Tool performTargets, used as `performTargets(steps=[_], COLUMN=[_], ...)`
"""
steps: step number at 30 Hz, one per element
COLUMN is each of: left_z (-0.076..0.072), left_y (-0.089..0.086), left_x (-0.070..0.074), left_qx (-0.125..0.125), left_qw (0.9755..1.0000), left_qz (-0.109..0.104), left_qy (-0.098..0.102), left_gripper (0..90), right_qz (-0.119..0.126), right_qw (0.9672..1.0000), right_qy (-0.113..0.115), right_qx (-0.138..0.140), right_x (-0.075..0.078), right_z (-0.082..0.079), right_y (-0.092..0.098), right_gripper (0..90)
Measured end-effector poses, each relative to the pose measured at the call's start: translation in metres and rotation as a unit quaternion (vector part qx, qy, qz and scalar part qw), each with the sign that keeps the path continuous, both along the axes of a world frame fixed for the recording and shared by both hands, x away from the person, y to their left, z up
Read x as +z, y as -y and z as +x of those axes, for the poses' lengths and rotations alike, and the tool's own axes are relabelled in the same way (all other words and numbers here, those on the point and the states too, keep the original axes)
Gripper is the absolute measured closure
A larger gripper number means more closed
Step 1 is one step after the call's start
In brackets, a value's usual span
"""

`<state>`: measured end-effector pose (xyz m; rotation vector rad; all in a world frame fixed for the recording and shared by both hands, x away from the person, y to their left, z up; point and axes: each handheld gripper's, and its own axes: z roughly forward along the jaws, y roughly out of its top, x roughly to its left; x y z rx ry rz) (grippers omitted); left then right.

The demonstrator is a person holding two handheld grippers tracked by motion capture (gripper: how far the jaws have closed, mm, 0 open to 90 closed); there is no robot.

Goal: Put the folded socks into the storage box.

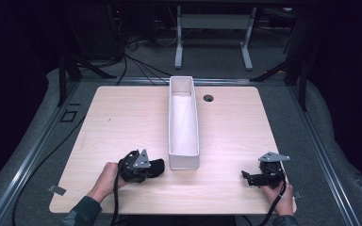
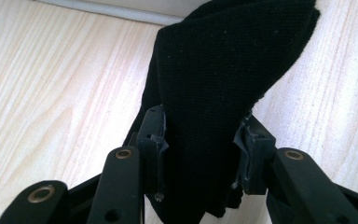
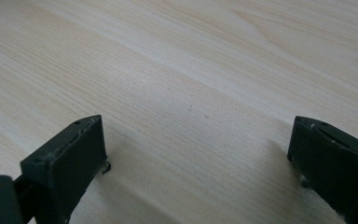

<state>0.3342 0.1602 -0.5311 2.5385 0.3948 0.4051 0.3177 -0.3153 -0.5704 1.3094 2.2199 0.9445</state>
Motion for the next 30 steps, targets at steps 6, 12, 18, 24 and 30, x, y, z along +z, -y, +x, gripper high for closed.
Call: performTargets(steps=[6, 12, 18, 24, 30], left_z=[0.002, 0.003, 0.003, 0.003, 0.002], left_y=[-0.005, -0.010, -0.012, -0.014, -0.017], left_x=[0.006, 0.011, 0.011, 0.015, 0.025], left_qx=[0.007, 0.011, 0.013, 0.015, 0.019], left_qw=[1.0000, 0.9998, 0.9997, 0.9997, 0.9994], left_qz=[-0.007, -0.015, -0.019, -0.022, -0.027], left_qy=[-0.001, -0.003, -0.003, 0.000, 0.009], left_gripper=[60.3, 60.4, 60.3, 60.4, 60.5], right_qz=[0.000, 0.000, 0.000, 0.000, 0.000], right_qw=[1.0000, 1.0000, 1.0000, 1.0000, 1.0000], right_qy=[0.000, 0.000, 0.000, 0.000, 0.000], right_qx=[0.000, 0.000, 0.000, 0.000, 0.000], right_x=[0.000, 0.000, 0.000, 0.000, 0.000], right_z=[0.000, 0.000, 0.000, 0.000, 0.000], right_y=[0.000, 0.000, 0.000, 0.000, 0.000], right_gripper=[3.5, 3.6, 3.5, 3.6, 3.8])
